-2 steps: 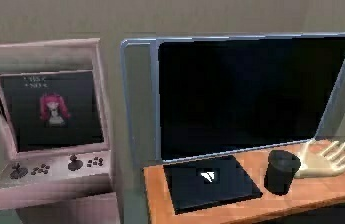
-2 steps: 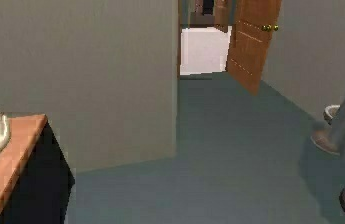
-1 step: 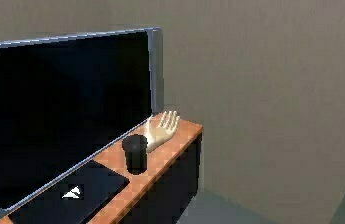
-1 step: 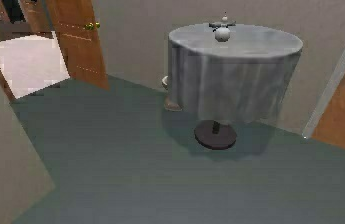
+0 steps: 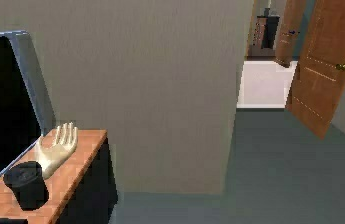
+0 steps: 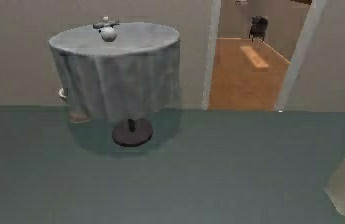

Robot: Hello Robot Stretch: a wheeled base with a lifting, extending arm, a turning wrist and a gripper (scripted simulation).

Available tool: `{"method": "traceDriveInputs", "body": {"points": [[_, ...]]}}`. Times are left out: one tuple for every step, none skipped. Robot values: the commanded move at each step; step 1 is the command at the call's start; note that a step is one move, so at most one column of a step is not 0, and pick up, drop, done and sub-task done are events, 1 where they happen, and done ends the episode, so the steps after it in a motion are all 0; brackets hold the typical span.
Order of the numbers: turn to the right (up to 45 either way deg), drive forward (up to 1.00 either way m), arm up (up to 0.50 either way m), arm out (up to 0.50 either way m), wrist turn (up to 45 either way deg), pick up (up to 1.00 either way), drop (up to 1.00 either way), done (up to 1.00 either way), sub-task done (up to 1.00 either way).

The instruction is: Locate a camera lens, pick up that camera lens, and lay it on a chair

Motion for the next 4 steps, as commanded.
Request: {"method": "traceDriveInputs", "body": {"points": [[0.0, 0.35, 0.00, 0.00, 0.0, 0.00, 0.00, 0.00, 0.00], [-45.0, 0.00, 0.00, 0.00, 0.0, 0.00, 0.00, 0.00, 0.00], [-45.0, 0.00, 0.00, 0.00, 0.0, 0.00, 0.00, 0.00, 0.00], [-45.0, 0.00, 0.00, 0.00, 0.0, 0.00, 0.00, 0.00, 0.00]]}}
